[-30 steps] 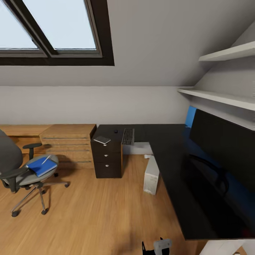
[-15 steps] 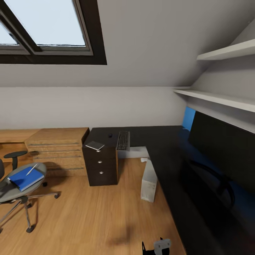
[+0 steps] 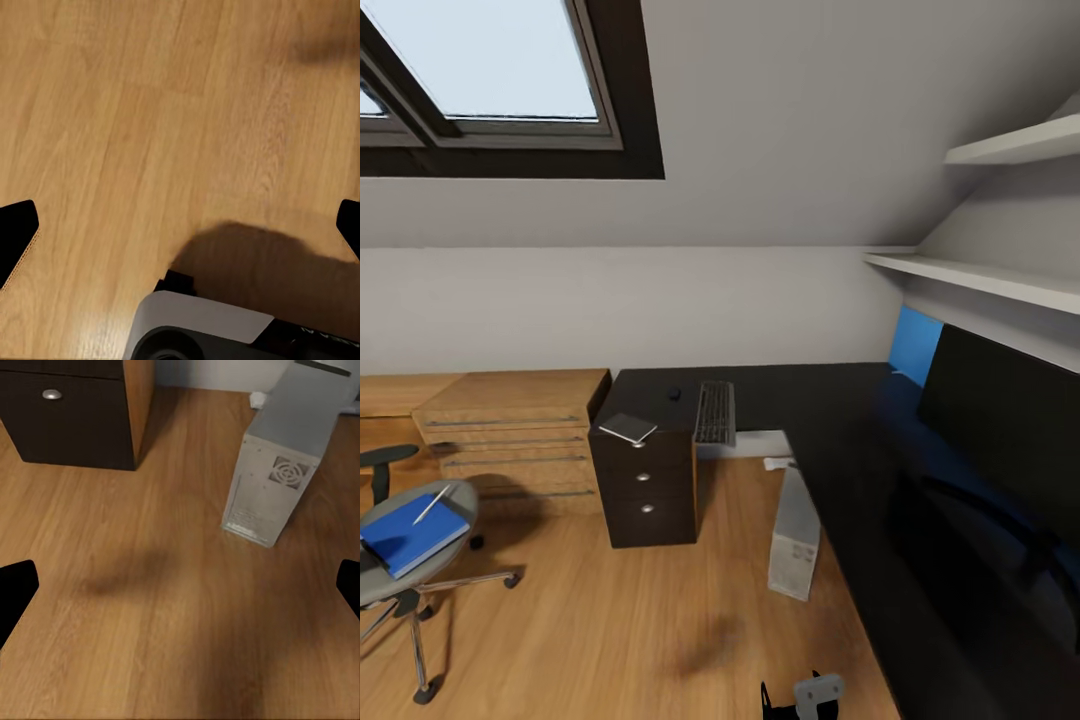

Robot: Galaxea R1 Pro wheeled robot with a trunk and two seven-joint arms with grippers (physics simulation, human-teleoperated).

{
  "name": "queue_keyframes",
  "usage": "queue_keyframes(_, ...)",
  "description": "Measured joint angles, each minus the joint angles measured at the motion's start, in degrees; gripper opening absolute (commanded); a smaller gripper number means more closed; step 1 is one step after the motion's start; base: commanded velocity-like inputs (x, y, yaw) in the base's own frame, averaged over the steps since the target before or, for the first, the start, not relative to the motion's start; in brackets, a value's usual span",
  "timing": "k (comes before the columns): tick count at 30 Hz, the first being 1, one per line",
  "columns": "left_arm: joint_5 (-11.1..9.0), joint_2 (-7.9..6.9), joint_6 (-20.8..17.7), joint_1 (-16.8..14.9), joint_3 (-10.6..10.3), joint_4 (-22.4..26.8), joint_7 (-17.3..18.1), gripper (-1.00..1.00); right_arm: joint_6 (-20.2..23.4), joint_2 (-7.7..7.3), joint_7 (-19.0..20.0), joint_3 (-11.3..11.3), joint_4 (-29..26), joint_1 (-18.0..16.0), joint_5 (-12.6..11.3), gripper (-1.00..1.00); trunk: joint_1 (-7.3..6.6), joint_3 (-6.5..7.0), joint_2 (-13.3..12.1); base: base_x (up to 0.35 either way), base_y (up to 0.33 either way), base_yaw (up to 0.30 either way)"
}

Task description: In the bedroom, organize the workspace by keeping the computer under the desk, ensuring the monitor is on the desk, placing the keyboard on the desk next to the monitor, placing the mouse on the desk next to the keyboard, moving the folder from the swivel chair onto the desk next to the mouse, stacking the notebook on top of the folder with the pen on top of the notebook, and positioning the swivel chair next to the desk.

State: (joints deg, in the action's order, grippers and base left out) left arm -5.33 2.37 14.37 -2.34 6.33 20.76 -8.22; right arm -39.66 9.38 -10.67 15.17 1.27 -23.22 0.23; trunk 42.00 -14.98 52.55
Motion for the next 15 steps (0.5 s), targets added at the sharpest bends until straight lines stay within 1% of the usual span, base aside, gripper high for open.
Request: queue_keyframes(15, 0.0, 0.02, 0.0, -0.01, 0.0, 0.0, 0.0, 1.0, 0.0, 0.0, 0.0, 0.0, -0.01, 0.0, 0.0, 1.0, 0.0, 0.0, 0.0, 0.332, 0.159, 0.0)
